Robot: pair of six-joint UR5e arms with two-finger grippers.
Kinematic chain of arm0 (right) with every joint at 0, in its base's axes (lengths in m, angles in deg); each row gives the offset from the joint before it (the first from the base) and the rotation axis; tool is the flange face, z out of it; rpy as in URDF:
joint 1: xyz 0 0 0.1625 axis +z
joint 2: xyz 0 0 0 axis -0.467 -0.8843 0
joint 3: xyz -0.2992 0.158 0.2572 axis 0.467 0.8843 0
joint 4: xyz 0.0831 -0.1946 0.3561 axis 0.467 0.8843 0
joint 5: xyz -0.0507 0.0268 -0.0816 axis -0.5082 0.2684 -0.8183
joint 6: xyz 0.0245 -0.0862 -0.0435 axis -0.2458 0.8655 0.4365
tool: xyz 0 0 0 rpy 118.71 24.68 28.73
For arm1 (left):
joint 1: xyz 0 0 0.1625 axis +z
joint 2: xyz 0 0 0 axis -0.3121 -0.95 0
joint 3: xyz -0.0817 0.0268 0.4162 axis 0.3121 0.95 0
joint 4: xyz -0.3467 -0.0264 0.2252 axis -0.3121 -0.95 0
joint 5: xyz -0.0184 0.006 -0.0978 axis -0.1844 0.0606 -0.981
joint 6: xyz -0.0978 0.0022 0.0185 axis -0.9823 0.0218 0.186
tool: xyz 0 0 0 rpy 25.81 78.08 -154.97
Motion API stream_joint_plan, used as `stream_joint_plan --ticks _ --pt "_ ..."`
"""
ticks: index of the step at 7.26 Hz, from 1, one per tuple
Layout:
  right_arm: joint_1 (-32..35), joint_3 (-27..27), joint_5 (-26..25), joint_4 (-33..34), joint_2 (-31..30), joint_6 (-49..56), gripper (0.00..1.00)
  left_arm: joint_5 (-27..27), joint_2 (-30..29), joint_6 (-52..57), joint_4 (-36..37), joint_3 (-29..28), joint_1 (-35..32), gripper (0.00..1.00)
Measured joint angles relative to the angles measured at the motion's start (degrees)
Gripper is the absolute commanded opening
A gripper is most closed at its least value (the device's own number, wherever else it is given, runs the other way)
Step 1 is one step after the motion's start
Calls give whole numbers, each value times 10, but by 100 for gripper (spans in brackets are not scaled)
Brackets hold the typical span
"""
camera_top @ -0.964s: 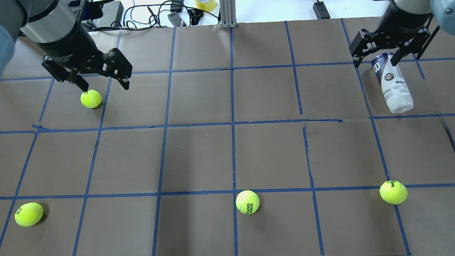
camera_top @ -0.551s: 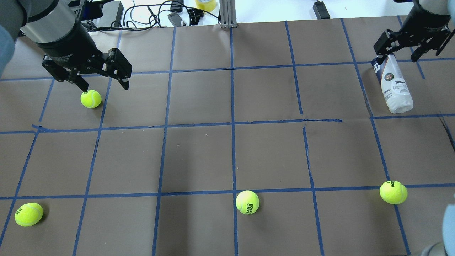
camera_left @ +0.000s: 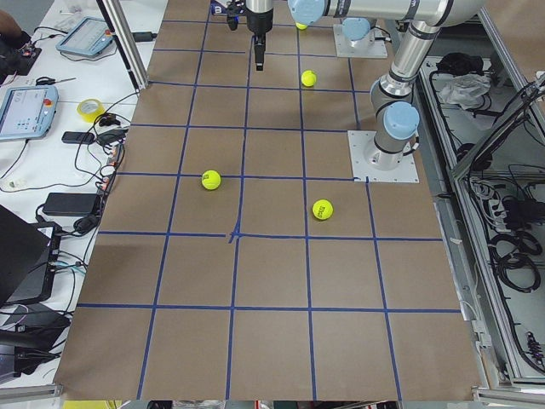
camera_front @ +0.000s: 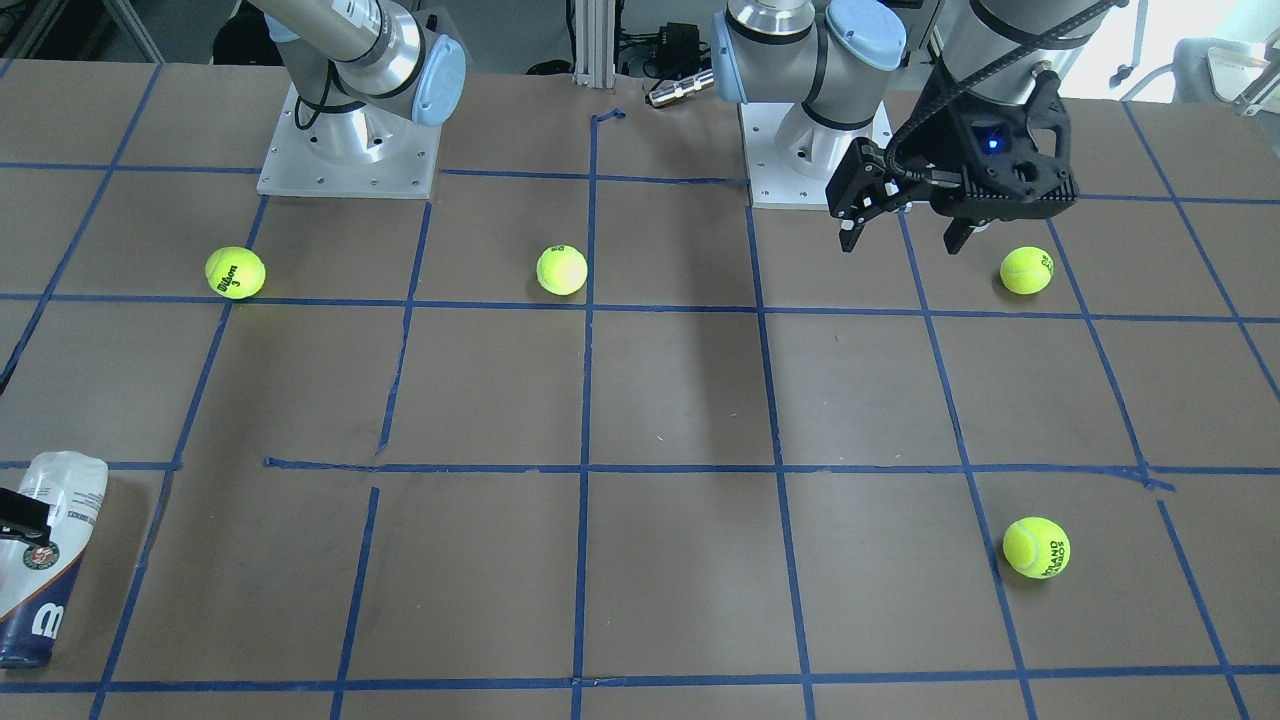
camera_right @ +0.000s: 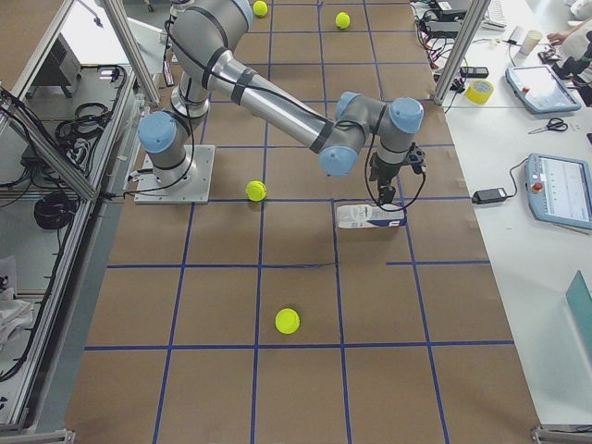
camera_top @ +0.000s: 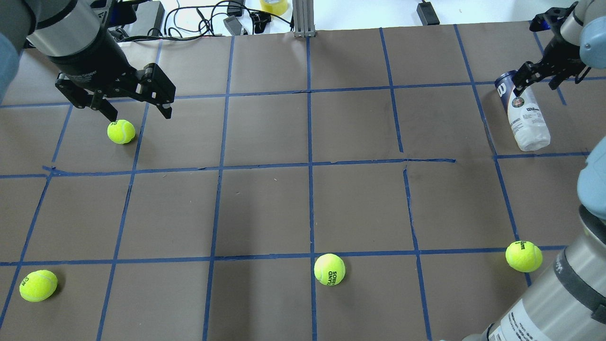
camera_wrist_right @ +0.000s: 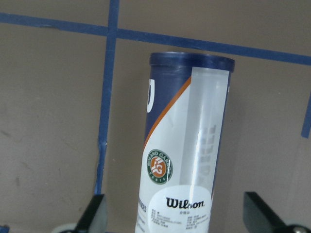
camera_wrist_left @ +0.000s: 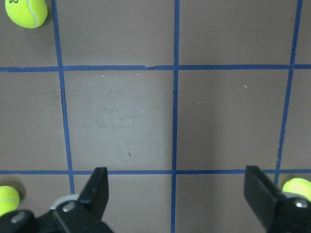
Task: Lift up tennis ball bucket
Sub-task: 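Close the right gripper on the can and lift it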
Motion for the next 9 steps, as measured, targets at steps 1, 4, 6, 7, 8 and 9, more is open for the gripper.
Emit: stream_joint_plan --ticks 1,4,6,7,8,9 --pt "-8 -1 2 13 14 6 100 0 0 0 0 0 0 100" --pt "-13 0 28 22 43 -10 100 0 0 2 1 0 0 100" --pt "-13 -3 33 22 50 -14 100 0 0 4 1 0 1 100" --pt "-13 -4 32 22 57 -15 100 0 0 4 1 0 3 100" --pt "-13 -5 30 22 62 -15 100 0 0 5 1 0 8 100" --pt "-13 -5 29 22 66 -15 100 0 1 5 2 0 13 100"
